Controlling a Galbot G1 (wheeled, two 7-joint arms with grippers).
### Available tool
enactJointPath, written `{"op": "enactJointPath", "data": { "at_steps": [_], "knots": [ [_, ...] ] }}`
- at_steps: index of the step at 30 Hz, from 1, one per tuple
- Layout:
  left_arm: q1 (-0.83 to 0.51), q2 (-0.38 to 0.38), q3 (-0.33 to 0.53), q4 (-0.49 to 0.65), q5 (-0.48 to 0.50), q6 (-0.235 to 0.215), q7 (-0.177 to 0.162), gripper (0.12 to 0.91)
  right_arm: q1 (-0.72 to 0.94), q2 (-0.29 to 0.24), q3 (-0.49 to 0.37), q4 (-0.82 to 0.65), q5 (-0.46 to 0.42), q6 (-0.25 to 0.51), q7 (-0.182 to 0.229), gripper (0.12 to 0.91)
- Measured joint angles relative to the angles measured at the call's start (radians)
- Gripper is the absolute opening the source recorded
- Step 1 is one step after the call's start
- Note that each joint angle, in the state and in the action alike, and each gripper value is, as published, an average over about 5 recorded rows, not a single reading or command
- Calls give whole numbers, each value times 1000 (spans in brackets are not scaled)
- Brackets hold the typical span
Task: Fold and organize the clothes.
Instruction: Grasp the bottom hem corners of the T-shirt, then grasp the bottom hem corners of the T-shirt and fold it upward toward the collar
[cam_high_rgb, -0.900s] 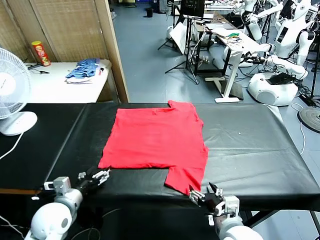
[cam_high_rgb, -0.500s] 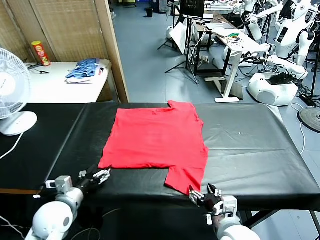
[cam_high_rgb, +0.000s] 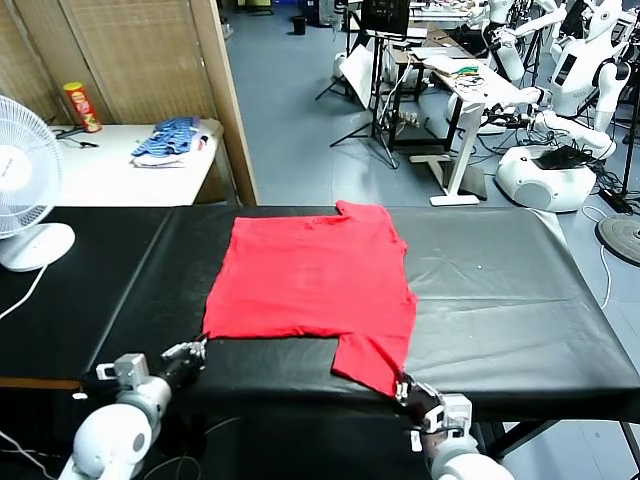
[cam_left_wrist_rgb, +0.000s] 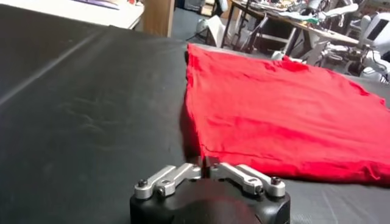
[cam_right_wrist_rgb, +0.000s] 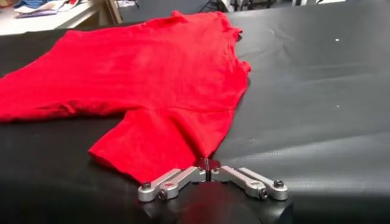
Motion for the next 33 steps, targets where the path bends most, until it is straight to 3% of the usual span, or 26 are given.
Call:
{"op": "enactJointPath", "data": {
  "at_steps": [6,13,23,33],
  "knots": [
    [80,21,-31,-112,-41,-2,-17,126,37,-36,44,-14,37,104,-55,122],
    [41,1,-22,-144,-74,-52,-32,126,234,-85,30,-203,45,231,-109,122],
    [-121,-30,28,-13,-9,-93,-35,126,485,-97,-30,-500,34,305,-149,122],
    [-237,-35,75,154,130,-132,-23,126,644,-97,-74,-698,19,337,-178,122]
  ]
}}
